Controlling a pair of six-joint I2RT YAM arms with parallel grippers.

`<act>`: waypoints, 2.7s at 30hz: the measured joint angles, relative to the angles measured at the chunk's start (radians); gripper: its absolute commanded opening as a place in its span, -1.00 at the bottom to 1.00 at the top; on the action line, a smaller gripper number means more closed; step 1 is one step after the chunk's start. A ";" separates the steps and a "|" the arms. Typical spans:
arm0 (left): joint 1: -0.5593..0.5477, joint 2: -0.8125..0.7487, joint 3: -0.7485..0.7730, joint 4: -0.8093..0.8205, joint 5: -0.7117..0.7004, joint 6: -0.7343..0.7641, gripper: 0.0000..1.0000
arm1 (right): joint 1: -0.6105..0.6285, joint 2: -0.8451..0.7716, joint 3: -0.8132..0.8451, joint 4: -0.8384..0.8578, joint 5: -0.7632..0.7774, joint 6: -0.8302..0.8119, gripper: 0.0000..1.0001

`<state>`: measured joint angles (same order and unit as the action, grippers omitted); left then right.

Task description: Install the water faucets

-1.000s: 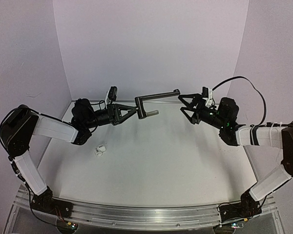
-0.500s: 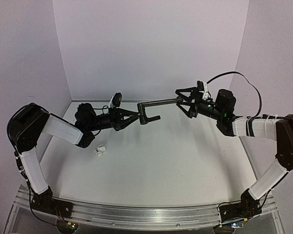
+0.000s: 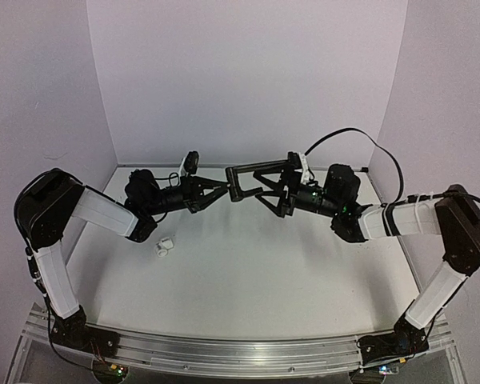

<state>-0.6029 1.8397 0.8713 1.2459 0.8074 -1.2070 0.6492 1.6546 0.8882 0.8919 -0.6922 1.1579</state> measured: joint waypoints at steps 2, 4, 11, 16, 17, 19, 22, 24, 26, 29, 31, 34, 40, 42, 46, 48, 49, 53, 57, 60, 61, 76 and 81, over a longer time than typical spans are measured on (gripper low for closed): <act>0.000 0.000 0.000 0.000 -0.012 0.012 -1.00 | 0.035 0.012 -0.004 0.019 0.051 0.017 0.83; 0.000 0.000 0.000 0.000 -0.028 0.024 -1.00 | 0.068 0.028 -0.007 0.050 0.099 0.028 0.78; -0.004 0.000 0.000 -0.001 -0.067 0.031 -0.99 | 0.143 0.110 -0.005 0.132 0.228 0.048 0.39; -0.014 -0.006 0.000 -0.007 -0.076 0.032 -1.00 | 0.147 0.163 0.000 0.172 0.267 0.054 0.31; -0.014 -0.010 0.000 -0.015 -0.078 0.034 -1.00 | 0.147 0.166 0.001 0.179 0.270 0.053 0.31; -0.016 -0.022 0.000 -0.036 -0.078 0.044 -1.00 | 0.147 0.166 0.002 0.193 0.279 0.051 0.31; -0.019 -0.035 0.000 -0.044 -0.076 0.055 -1.00 | 0.147 0.167 0.003 0.212 0.287 0.042 0.31; -0.021 -0.038 0.000 -0.042 -0.074 0.052 -1.00 | 0.147 0.166 0.006 0.216 0.286 0.031 0.26; -0.022 -0.038 0.000 -0.039 -0.068 0.040 -1.00 | 0.147 0.166 0.016 0.215 0.284 0.020 0.19; -0.026 -0.037 0.000 -0.032 -0.062 0.016 -1.00 | 0.147 0.166 0.032 0.218 0.283 0.008 0.19; -0.027 -0.036 0.000 -0.029 -0.056 0.004 -1.00 | 0.147 0.166 0.039 0.221 0.284 -0.005 0.13; -0.033 -0.029 0.008 -0.029 -0.054 -0.002 -1.00 | 0.147 0.166 0.039 0.214 0.283 -0.023 0.13; -0.040 -0.014 0.019 -0.022 -0.061 -0.009 -1.00 | 0.147 0.166 0.050 0.205 0.274 -0.046 0.12; -0.040 -0.009 0.026 -0.021 -0.063 -0.015 -1.00 | 0.147 0.166 0.054 0.206 0.273 -0.051 0.11; -0.040 -0.005 0.030 -0.022 -0.067 -0.016 -1.00 | 0.146 0.166 0.056 0.206 0.273 -0.058 -0.04; -0.040 -0.005 0.030 -0.022 -0.067 -0.015 -1.00 | 0.146 0.166 0.056 0.207 0.274 -0.059 -0.20; -0.040 -0.005 0.030 -0.022 -0.067 -0.015 -0.99 | 0.146 0.166 0.056 0.207 0.276 -0.058 -0.44; -0.039 -0.005 0.030 -0.023 -0.070 -0.005 -0.75 | 0.146 0.166 0.056 0.205 0.284 -0.067 -1.00; -0.040 -0.007 0.030 -0.033 -0.068 0.015 0.29 | 0.145 0.163 0.046 0.201 0.293 -0.078 -1.00; -0.036 -0.038 0.019 -0.055 -0.069 0.047 0.78 | 0.138 0.155 0.014 0.185 0.293 -0.091 -1.00; -0.032 -0.061 0.007 -0.076 -0.069 0.058 0.82 | 0.133 0.151 -0.001 0.183 0.288 -0.096 -1.00; 0.156 -0.499 0.012 -1.391 -0.326 0.436 0.58 | -0.041 0.012 -0.119 -0.124 0.119 -0.485 -1.00; 0.190 -0.387 0.050 -1.683 -0.395 0.490 0.41 | -0.032 -0.010 -0.088 -0.178 0.078 -0.598 -1.00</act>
<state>-0.4132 1.4522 0.9210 -0.4370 0.4126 -0.7165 0.6167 1.6451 0.8004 0.7142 -0.6146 0.5598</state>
